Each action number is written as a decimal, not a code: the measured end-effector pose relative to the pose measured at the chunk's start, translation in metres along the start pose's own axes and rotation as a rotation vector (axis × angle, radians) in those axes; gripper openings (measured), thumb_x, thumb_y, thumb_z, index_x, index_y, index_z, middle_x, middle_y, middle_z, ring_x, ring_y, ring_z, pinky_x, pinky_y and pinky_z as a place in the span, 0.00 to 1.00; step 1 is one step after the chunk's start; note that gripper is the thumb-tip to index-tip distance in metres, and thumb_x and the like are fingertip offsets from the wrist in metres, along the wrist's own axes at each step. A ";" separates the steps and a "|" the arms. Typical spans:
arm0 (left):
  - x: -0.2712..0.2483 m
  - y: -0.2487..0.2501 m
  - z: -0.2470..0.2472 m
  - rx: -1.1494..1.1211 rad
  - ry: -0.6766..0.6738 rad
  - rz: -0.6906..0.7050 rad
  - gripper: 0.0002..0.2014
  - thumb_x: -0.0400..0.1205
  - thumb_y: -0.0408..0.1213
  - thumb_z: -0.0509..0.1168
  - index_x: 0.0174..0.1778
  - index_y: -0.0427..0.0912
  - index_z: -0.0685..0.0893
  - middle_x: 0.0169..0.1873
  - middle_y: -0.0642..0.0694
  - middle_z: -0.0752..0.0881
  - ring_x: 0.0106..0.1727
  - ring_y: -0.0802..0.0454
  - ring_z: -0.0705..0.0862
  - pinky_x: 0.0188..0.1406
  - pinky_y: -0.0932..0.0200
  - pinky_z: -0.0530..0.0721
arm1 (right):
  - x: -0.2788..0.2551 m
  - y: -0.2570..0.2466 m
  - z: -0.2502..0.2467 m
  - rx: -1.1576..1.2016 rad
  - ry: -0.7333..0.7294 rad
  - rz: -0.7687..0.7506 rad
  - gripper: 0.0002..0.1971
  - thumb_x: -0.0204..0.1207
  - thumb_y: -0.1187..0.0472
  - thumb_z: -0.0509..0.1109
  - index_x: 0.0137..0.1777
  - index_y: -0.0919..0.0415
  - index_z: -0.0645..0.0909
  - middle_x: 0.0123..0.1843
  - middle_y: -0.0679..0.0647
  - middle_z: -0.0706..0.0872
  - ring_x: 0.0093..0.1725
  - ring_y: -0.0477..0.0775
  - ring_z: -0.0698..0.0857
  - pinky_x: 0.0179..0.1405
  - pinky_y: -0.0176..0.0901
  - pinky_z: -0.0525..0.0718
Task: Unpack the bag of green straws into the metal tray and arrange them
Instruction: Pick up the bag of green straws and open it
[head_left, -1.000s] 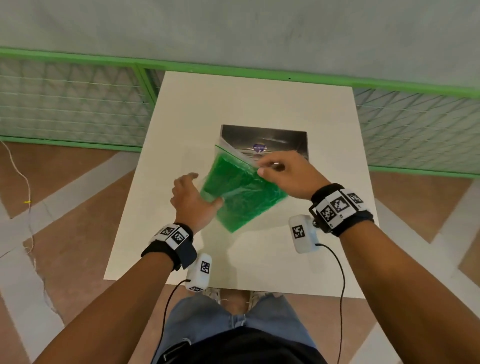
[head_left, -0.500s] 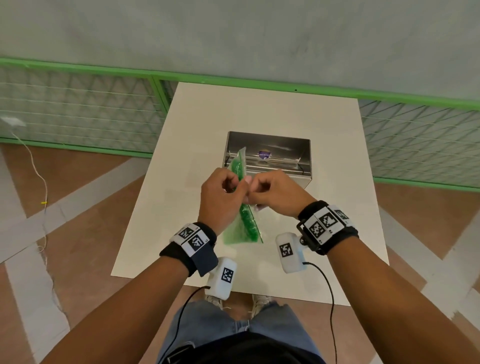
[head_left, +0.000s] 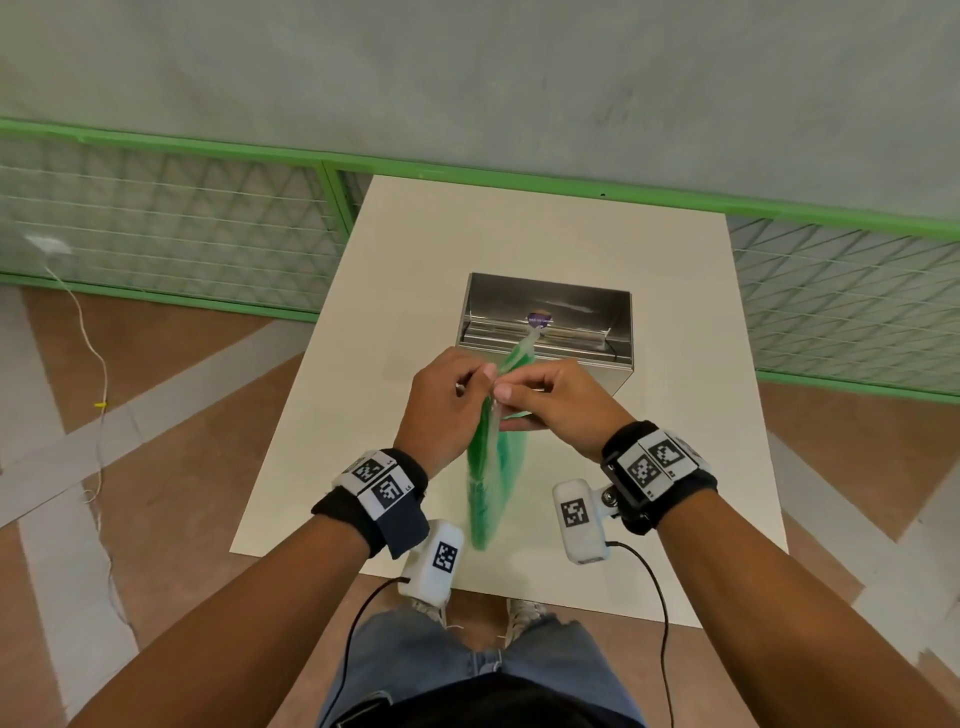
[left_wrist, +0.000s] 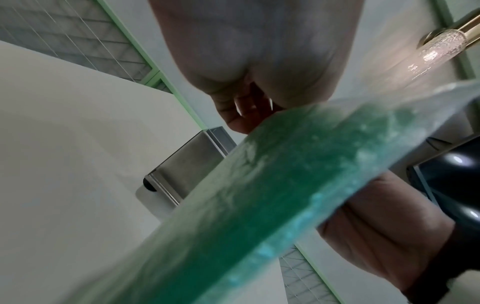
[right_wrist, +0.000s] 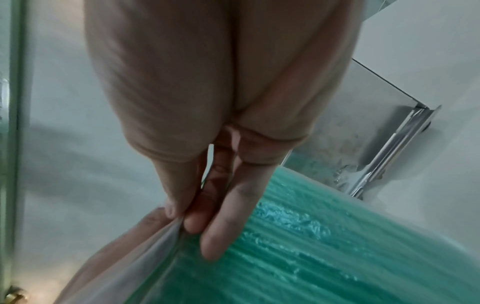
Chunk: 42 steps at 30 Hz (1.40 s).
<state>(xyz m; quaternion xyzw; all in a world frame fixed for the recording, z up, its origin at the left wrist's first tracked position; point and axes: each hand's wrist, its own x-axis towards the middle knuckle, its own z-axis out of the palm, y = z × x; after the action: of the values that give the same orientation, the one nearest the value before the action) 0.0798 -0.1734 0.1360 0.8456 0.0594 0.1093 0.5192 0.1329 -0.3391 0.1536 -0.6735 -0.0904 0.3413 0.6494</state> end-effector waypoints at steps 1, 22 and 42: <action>0.001 0.000 0.001 0.010 0.004 -0.003 0.09 0.87 0.32 0.65 0.45 0.43 0.89 0.39 0.61 0.82 0.42 0.70 0.81 0.42 0.78 0.74 | 0.001 0.001 0.001 0.004 0.015 -0.002 0.10 0.83 0.67 0.73 0.58 0.74 0.88 0.56 0.73 0.90 0.53 0.62 0.93 0.53 0.46 0.92; 0.022 -0.013 -0.002 0.022 0.341 -0.143 0.08 0.91 0.32 0.55 0.49 0.43 0.78 0.47 0.38 0.84 0.46 0.47 0.80 0.45 0.64 0.72 | 0.021 0.013 0.012 0.212 0.406 0.067 0.08 0.90 0.61 0.62 0.49 0.62 0.77 0.48 0.61 0.88 0.44 0.51 0.91 0.36 0.43 0.91; 0.047 0.005 -0.027 -0.061 0.478 -0.227 0.09 0.93 0.38 0.48 0.50 0.39 0.69 0.30 0.51 0.72 0.24 0.62 0.70 0.26 0.62 0.68 | 0.033 -0.028 -0.008 -0.029 0.215 -0.007 0.42 0.76 0.35 0.71 0.86 0.52 0.61 0.78 0.51 0.78 0.74 0.54 0.82 0.77 0.57 0.78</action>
<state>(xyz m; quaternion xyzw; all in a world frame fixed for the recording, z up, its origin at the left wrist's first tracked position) 0.1189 -0.1424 0.1578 0.7677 0.2714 0.2488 0.5244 0.1714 -0.3231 0.1675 -0.7153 -0.0277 0.2635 0.6467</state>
